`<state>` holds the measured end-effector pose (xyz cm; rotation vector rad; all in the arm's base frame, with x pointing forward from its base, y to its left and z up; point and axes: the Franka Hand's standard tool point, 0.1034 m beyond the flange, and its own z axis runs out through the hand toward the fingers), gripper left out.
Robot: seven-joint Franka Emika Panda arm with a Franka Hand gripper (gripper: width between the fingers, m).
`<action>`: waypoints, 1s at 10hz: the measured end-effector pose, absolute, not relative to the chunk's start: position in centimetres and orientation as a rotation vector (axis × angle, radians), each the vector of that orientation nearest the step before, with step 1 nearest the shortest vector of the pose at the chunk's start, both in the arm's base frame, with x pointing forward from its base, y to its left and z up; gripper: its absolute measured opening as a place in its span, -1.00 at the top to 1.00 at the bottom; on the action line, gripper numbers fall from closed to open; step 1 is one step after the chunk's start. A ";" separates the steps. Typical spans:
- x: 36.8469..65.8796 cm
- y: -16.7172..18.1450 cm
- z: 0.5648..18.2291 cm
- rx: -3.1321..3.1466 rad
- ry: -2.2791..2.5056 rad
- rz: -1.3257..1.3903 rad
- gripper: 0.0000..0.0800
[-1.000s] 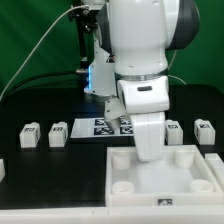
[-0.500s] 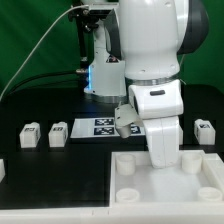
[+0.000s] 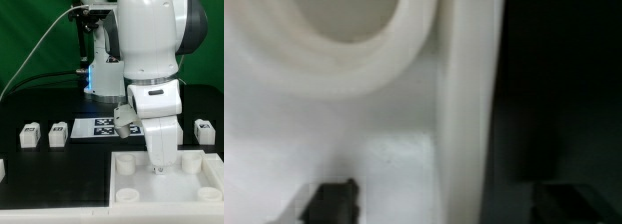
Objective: Assemble one leg
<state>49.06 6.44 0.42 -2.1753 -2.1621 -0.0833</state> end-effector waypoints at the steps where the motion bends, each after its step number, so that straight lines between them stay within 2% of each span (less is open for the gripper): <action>1: 49.1 6.4 0.4 -2.176 -2.162 -0.084 -0.51; 4: 49.1 6.4 0.4 -2.176 -2.162 -0.085 -0.62; 8: 49.2 6.3 0.6 -2.182 -2.159 -0.086 -0.62; 10: 48.7 6.2 3.1 -2.308 -2.064 -0.100 -0.62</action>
Offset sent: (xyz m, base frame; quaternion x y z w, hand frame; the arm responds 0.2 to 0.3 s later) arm 0.0000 0.0000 0.0000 0.0000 0.0000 0.0000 1.0000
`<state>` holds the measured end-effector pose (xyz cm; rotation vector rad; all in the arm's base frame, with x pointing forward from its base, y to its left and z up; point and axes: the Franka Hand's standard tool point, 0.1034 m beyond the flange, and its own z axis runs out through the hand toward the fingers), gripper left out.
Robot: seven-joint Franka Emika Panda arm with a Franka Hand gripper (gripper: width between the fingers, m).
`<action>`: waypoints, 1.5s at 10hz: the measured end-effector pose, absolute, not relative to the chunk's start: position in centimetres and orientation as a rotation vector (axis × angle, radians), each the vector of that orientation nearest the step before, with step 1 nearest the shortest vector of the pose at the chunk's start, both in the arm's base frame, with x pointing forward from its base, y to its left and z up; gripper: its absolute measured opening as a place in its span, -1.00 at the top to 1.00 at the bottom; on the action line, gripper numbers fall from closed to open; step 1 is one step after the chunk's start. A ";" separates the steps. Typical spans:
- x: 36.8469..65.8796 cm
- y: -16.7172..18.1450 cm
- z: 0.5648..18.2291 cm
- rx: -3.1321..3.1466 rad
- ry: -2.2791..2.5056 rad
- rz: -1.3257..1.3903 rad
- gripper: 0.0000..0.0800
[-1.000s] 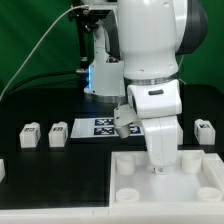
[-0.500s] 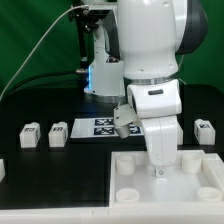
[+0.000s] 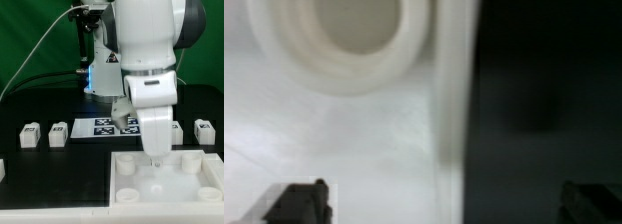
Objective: Assemble one leg
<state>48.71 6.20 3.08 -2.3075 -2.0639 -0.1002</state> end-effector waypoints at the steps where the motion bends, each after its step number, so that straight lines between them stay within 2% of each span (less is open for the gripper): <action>1: 47.9 6.8 4.7 -2.355 -2.029 -0.109 -0.62; 3: 46.5 9.6 6.9 -2.621 -1.673 -0.116 -0.62; 6: 44.4 14.6 7.9 -2.888 -1.064 -0.112 -0.62; 7: 44.2 15.6 7.9 -2.931 -0.912 -0.107 -0.62; 11: 44.1 15.5 7.7 -3.006 -0.482 -0.078 -0.62; 13: 42.9 17.0 6.4 -3.016 0.034 -0.005 -0.62; 15: 42.8 17.1 6.4 -3.018 0.069 0.064 -0.62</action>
Offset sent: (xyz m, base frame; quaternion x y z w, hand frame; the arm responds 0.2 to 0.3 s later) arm -0.0404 0.0559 0.0282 -0.0070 0.0038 0.2716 0.9624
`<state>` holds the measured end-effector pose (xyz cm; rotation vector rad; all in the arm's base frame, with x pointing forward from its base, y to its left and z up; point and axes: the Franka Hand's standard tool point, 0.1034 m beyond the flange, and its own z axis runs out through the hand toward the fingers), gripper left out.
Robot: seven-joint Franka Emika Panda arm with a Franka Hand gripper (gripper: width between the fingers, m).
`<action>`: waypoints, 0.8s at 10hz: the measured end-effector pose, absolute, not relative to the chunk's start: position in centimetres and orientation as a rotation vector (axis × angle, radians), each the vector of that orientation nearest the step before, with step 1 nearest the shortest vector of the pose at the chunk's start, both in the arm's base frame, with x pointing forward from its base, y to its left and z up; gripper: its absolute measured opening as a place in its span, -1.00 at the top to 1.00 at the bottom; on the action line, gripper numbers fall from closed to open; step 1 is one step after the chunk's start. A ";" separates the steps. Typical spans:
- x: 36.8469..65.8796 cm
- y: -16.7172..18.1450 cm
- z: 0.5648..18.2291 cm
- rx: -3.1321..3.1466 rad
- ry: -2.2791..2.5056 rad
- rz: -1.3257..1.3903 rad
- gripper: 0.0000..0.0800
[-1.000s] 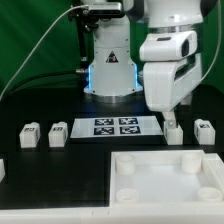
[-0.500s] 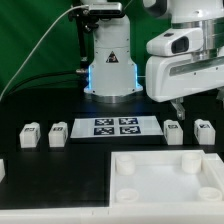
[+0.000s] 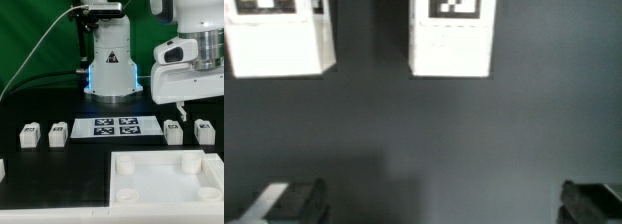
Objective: Assemble one leg
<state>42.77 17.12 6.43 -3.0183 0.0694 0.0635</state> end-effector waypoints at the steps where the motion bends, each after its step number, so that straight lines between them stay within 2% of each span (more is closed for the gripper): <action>1: 43.0 17.5 6.7 -3.017 0.097 0.111 -0.62; 3: 42.6 18.3 6.4 -3.007 0.094 0.438 -0.62; 5: 42.6 18.0 5.6 -2.981 0.073 0.602 -0.62; 6: 41.7 17.7 5.9 -2.950 0.059 0.796 -0.62; 8: 42.0 17.7 5.6 -2.877 0.041 1.027 -0.62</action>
Offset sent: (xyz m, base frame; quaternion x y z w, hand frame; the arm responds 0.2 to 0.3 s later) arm -0.0011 0.0103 -0.0126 -0.0210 -0.2495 0.0252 0.9678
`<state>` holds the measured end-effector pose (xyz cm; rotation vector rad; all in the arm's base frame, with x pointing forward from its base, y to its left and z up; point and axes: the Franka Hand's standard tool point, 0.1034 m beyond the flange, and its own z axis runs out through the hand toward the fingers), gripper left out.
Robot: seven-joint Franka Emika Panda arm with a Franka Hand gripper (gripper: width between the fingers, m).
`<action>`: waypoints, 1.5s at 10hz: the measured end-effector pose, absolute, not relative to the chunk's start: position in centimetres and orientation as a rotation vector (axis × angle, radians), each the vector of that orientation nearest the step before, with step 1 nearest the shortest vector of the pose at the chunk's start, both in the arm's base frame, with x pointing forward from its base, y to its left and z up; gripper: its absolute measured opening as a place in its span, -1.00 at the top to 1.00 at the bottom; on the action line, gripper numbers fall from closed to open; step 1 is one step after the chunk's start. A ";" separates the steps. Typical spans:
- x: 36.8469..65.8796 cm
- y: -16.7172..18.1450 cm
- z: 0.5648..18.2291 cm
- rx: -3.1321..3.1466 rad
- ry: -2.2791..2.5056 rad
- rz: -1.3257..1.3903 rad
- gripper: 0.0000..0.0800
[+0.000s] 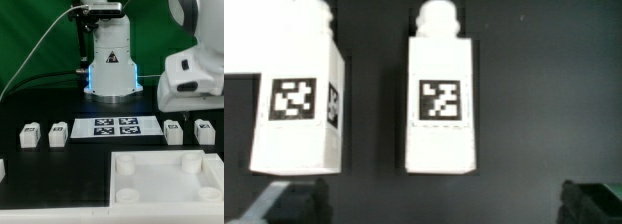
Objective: Assemble one leg
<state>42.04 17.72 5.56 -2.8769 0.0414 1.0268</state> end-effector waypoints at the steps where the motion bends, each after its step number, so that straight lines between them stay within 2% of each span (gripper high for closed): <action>1: 41.5 17.6 5.4 -2.835 0.041 1.161 -0.62; 8: 38.0 19.2 1.1 -2.838 0.051 1.216 -0.62; 11: 38.0 19.2 0.9 -2.835 0.049 1.222 -0.60; 12: 38.0 19.2 0.9 -2.834 0.049 1.222 -0.19; 13: 38.0 19.2 0.9 -2.834 0.049 1.222 -0.19; 14: 38.0 19.2 0.9 -2.834 0.049 1.222 0.29; 15: 38.0 19.2 0.9 -2.834 0.049 1.222 0.28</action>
Offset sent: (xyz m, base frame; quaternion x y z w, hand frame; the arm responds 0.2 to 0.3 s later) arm -0.0213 0.0132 -0.0210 -0.0041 0.0297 0.0204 0.9993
